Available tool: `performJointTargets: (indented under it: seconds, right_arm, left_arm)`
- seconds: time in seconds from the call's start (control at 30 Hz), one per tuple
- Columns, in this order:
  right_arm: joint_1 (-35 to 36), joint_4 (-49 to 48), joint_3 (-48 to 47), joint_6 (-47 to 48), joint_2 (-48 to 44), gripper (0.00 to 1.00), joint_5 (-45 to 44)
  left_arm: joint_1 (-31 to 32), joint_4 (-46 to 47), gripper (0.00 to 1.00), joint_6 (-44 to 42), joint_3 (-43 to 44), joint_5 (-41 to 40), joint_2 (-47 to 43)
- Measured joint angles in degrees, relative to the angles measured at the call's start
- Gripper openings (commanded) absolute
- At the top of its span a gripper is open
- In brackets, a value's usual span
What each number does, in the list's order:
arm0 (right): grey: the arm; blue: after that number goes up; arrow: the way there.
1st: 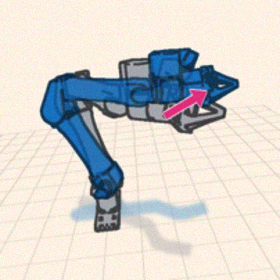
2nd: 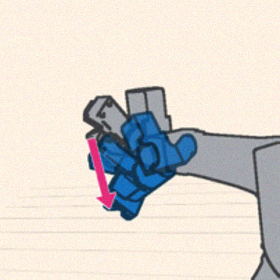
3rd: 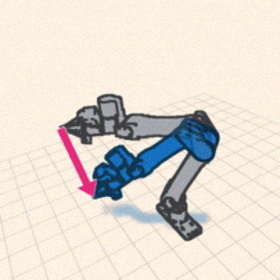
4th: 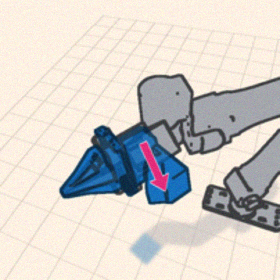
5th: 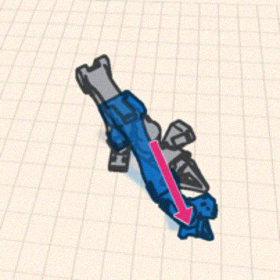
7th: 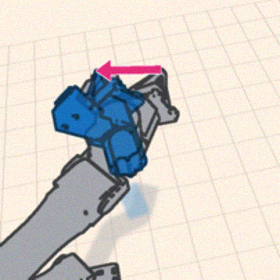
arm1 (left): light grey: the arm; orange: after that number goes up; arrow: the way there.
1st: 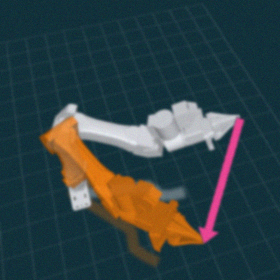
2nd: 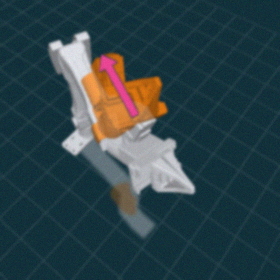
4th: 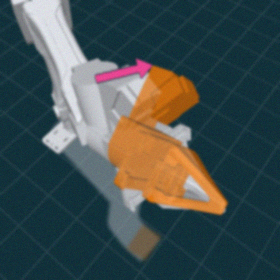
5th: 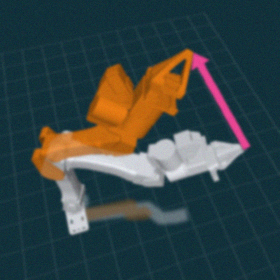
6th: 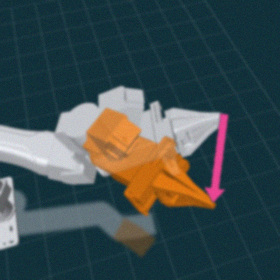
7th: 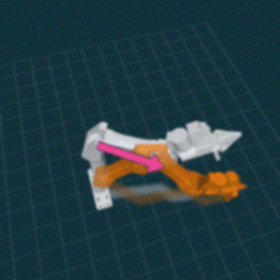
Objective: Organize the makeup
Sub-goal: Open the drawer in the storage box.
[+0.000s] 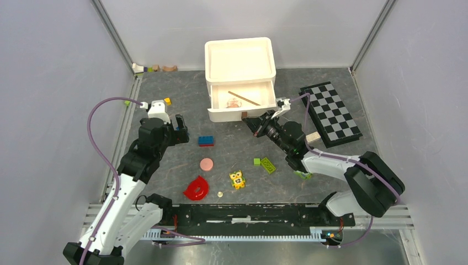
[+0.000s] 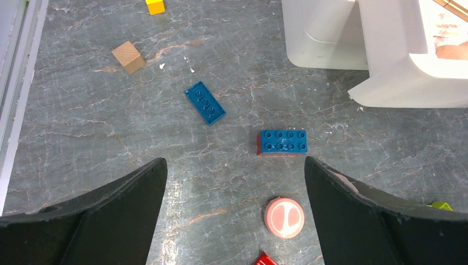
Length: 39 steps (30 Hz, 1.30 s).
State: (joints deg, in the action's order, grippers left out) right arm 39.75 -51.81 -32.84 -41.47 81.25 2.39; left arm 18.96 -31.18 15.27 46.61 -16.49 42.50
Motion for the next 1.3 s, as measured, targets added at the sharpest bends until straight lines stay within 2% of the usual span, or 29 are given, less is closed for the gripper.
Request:
performJointTargets:
  seconds: [0.37,0.63,0.73,1.03,1.3]
  right_arm:
    - [1.16,1.86,1.11,1.57,-1.95,0.01,-1.73]
    - [1.81,4.20,1.55,3.30,-3.15,0.38,-2.34]
    - [2.27,6.49,2.23,4.44,-5.07,0.46,-2.40]
    - [2.51,17.25,8.37,10.99,-19.43,0.54,-5.84]
    - [2.51,30.73,13.00,13.53,-28.89,0.56,-9.35]
  left_arm:
    - [0.00,0.00,1.00,0.00,0.00,0.02,0.00]
    - [0.00,0.00,1.00,0.00,0.00,0.02,0.00]
    - [0.00,-0.04,1.00,0.00,0.00,0.02,0.00]
    - [0.00,-2.16,1.00,0.79,0.26,0.11,2.38]
    - [0.02,-9.22,1.00,8.63,0.96,3.41,8.35]
